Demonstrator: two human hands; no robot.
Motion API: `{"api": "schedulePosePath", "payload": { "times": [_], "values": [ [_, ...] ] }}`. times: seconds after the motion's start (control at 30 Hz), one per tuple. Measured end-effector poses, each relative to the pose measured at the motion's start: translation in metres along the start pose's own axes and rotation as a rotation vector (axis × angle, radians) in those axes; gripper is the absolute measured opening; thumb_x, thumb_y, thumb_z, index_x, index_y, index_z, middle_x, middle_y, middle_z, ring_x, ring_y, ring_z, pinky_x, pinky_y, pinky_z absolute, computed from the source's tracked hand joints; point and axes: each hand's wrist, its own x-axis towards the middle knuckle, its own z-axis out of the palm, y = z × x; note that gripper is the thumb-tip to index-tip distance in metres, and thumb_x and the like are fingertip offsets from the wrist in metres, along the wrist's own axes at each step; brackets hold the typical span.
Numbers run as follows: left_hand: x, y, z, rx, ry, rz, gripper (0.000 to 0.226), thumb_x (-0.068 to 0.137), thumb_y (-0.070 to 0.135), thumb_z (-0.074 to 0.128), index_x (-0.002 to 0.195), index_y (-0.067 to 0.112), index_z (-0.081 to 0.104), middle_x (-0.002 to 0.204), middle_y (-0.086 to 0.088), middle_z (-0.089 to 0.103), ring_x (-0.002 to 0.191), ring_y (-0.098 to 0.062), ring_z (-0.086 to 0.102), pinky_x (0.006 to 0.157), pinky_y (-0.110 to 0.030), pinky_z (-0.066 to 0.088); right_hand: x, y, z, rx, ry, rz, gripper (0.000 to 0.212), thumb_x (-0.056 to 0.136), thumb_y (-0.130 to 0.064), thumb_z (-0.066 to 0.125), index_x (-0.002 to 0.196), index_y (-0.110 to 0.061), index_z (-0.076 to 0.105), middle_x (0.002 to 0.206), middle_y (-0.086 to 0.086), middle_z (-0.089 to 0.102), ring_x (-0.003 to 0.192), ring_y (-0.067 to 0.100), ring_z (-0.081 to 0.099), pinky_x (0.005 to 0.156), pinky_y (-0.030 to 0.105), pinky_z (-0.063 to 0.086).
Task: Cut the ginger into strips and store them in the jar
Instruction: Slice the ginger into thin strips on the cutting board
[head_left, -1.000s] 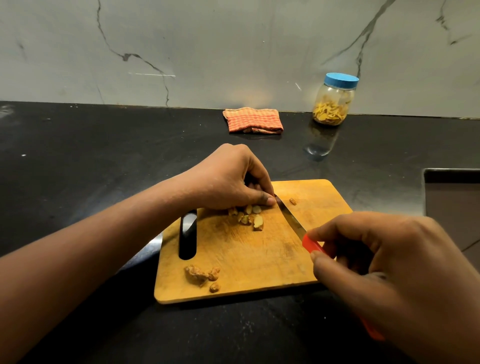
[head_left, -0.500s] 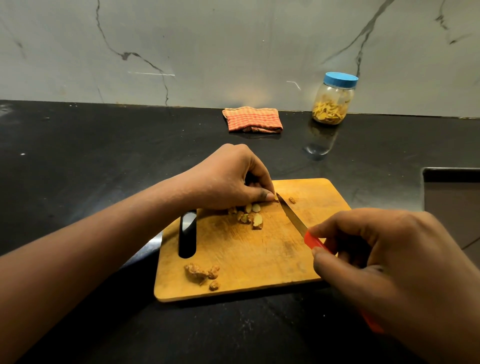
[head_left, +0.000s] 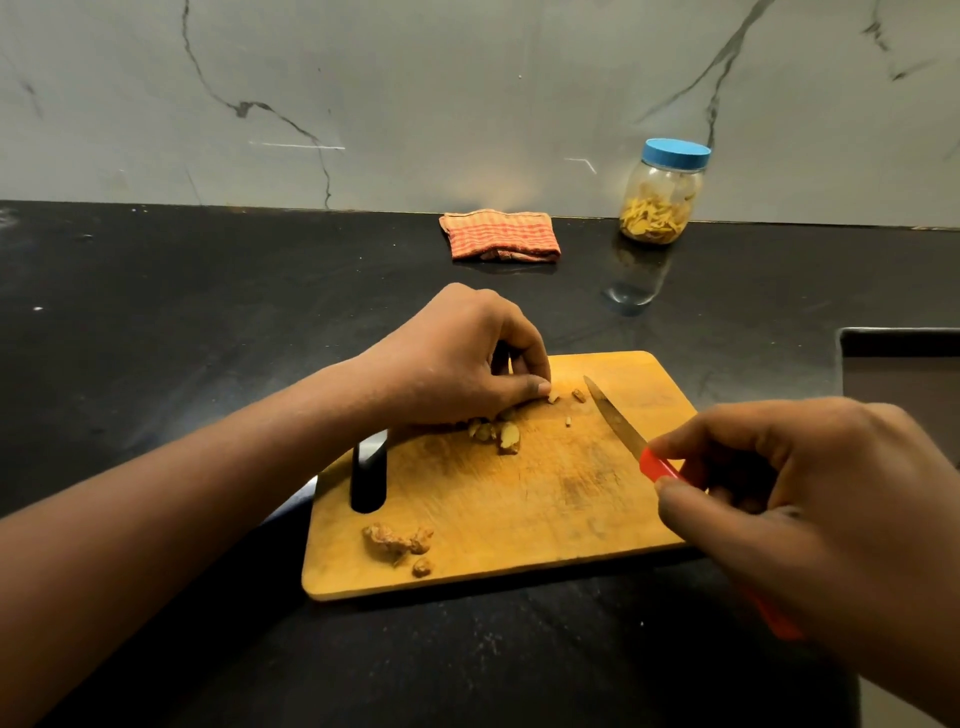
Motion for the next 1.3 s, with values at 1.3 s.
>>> {"api": "schedulePosePath", "payload": {
  "times": [1.3],
  "values": [
    [0.0, 0.0048, 0.0007, -0.126, -0.092, 0.002, 0.012, 0.084, 0.03, 0.075, 0.096, 0.029, 0.075, 0.099, 0.012, 0.065, 0.094, -0.007, 0.06, 0.084, -0.035, 0.056, -0.0066, -0.0066, -0.0044, 0.036, -0.009, 0.001, 0.011, 0.069, -0.041, 0.068, 0.078, -0.038, 0.072, 0.063, -0.017, 0.063, 0.058, -0.001, 0.061, 0.048, 0.01, 0.043]
  ]
}}
